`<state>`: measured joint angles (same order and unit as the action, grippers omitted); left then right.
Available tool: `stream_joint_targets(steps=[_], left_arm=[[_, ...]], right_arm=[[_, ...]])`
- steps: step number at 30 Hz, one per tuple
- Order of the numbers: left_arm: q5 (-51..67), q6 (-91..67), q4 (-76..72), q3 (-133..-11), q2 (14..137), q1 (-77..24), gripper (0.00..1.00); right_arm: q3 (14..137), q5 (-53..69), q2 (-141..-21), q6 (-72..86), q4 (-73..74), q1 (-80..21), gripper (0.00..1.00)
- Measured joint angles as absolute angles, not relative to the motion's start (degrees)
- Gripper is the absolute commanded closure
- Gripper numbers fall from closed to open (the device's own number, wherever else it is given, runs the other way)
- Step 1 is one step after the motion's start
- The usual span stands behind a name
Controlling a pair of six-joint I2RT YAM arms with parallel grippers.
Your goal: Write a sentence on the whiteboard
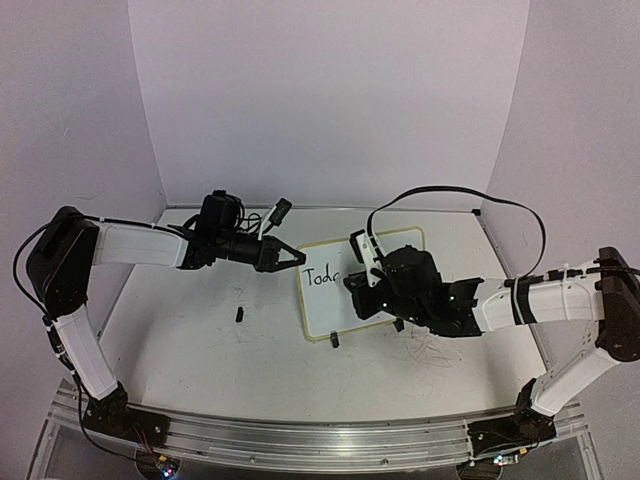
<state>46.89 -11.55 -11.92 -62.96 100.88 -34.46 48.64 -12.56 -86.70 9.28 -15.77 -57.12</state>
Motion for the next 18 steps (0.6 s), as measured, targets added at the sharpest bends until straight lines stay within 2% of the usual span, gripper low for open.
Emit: stream_joint_targets(steps=[18], left_arm=[[46.83,-11.55,-11.92,-62.96,100.88,-34.46,1.0]], right_arm=[[48.64,-14.71,-86.67,9.28,-15.47,-57.3,1.0]])
